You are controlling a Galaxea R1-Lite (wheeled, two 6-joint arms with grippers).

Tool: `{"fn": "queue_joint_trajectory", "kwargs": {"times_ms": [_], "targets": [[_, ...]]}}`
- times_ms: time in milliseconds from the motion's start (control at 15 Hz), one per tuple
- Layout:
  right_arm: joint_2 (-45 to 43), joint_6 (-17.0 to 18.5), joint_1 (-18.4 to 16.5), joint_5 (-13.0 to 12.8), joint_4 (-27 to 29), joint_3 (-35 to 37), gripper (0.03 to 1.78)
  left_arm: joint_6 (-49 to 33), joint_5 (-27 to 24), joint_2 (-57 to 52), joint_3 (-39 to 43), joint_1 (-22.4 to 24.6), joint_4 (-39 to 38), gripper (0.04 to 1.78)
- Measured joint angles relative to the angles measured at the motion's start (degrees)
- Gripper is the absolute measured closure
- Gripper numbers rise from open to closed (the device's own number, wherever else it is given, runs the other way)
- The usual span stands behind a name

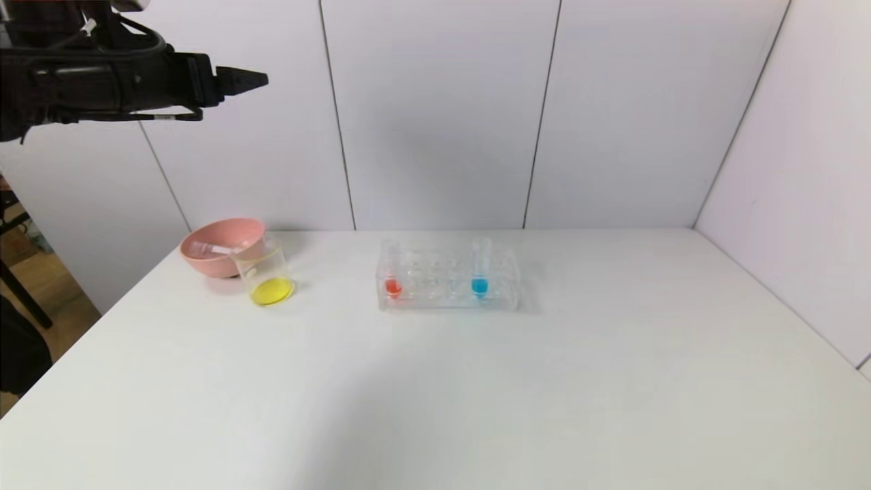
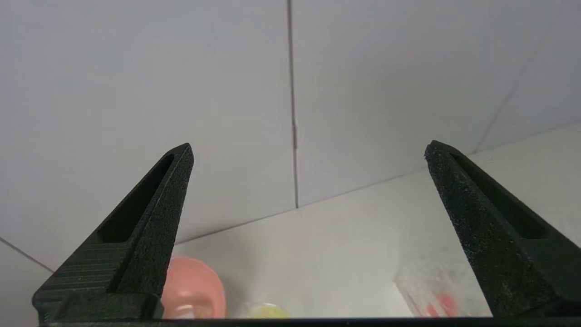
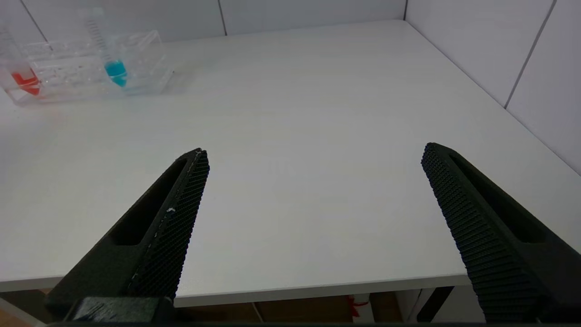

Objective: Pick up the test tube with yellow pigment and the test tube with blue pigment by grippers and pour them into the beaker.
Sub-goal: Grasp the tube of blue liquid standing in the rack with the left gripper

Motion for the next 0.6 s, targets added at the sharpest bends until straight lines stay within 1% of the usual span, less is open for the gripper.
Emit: {"fn": "queue_joint_trajectory", "kwargs": {"times_ms": [133,333,467,600], "targets": [[0.0,0.0,0.0,0.0,0.0,0.0,0.1,0.0,5.2,-5.9,8.2,-4.7,0.9,0.04],[0.0,0.0,0.0,0.0,0.0,0.0,0.1,-0.2,13.2,-14.7,24.7,-12.2,0.8,0.04],[0.0,0.0,0.0,0.0,0.0,0.0,0.1,-0.4,17.8,-19.8,34.6,-16.7,-0.9,0.04],[0.0,0.0,0.0,0.0,0.0,0.0,0.1,-0.9,20.3,-24.1,44.3,-21.0,-5.3,0.04]]}}
